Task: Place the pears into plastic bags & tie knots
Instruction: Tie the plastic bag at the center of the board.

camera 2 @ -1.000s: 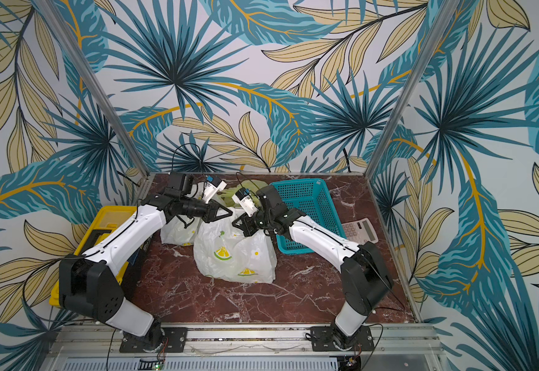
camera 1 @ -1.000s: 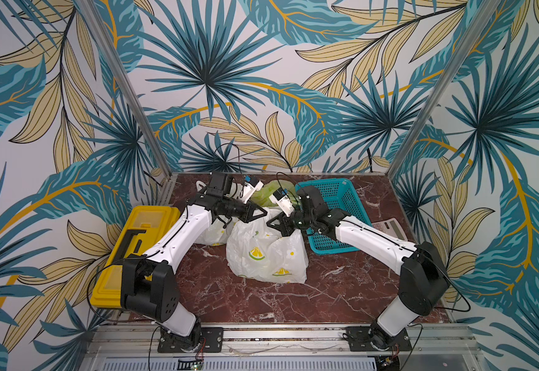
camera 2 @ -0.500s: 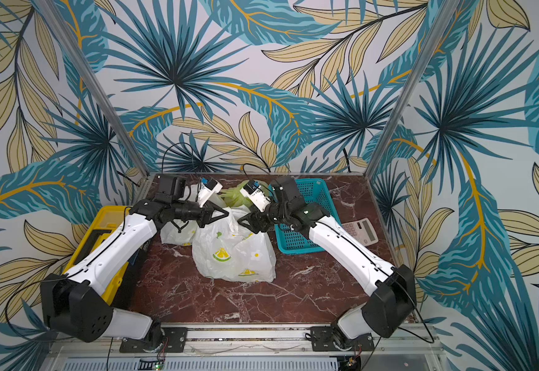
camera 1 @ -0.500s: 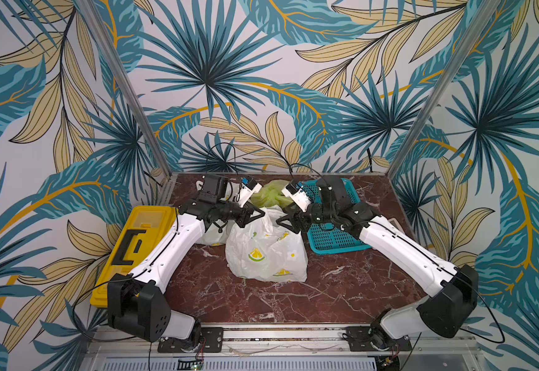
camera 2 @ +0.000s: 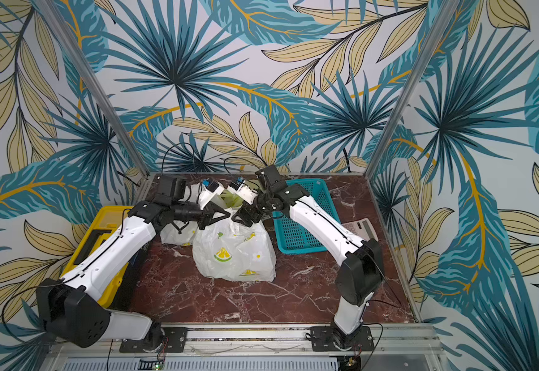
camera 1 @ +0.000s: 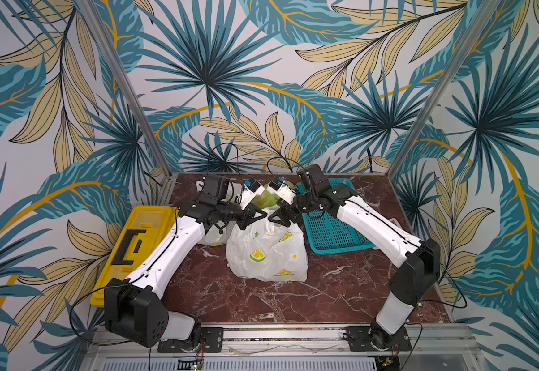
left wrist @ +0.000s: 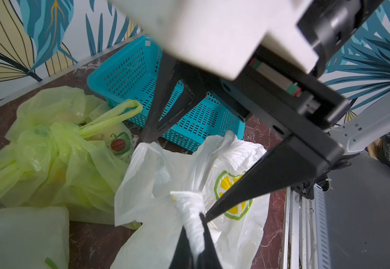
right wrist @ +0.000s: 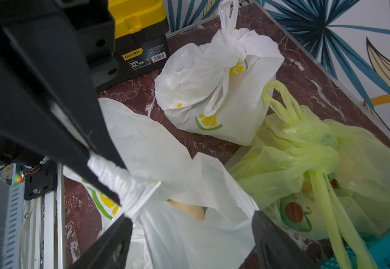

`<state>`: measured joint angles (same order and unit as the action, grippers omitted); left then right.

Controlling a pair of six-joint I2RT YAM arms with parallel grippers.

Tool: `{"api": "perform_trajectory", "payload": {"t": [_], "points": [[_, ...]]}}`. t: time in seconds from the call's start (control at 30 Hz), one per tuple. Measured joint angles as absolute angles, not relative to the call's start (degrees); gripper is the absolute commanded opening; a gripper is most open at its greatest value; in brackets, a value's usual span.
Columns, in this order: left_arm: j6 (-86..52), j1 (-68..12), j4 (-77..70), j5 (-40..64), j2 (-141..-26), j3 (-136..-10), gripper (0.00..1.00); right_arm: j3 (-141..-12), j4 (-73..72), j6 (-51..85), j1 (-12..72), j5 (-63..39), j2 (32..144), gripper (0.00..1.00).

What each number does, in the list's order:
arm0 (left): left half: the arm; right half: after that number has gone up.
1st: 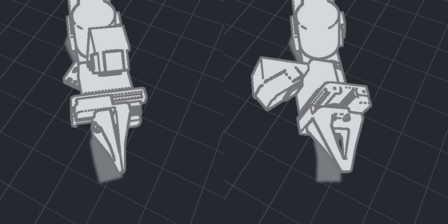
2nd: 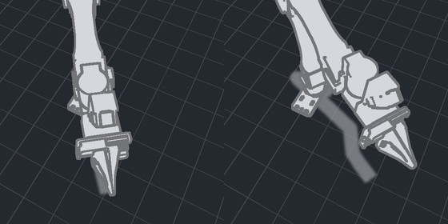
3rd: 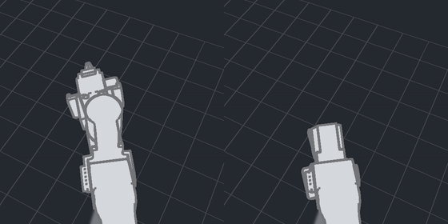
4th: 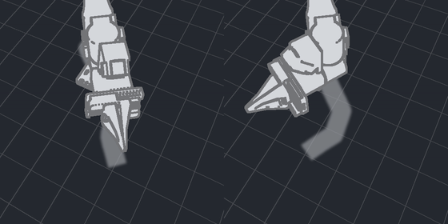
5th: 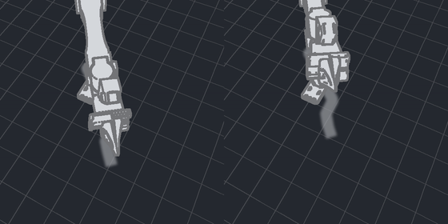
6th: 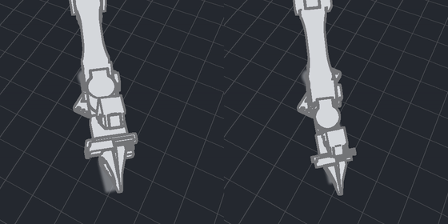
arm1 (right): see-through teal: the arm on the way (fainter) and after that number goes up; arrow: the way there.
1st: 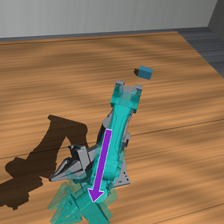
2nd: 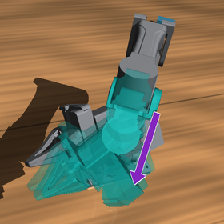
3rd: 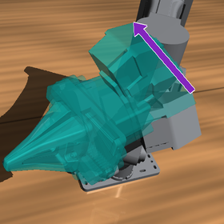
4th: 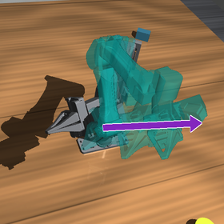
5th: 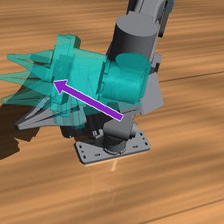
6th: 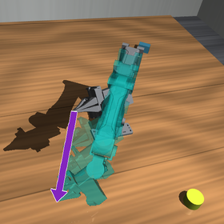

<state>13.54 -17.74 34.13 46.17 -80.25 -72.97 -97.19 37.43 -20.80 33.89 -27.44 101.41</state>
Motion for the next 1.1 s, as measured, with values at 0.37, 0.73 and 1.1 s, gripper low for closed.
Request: {"api": "perform_trajectory", "payload": {"t": [0.37, 0.73, 1.1], "points": [[11.2, -17.8, 32.3, 44.5, -80.4, -73.0, 0.0, -95.7, 32.5, -13.0, 33.9, -34.8, 102.6, 0.48], [9.1, -17.7, 31.9, 42.8, -80.4, -72.9, 0.05, -93.1, 28.8, -9.7, 34.1, -34.9, 103.4, 0.15], [7.2, -16.4, 31.0, 46.0, -80.2, -71.5, 0.32, -91.4, 24.2, -10.0, 34.2, -29.7, 103.3, 0.0]]}}
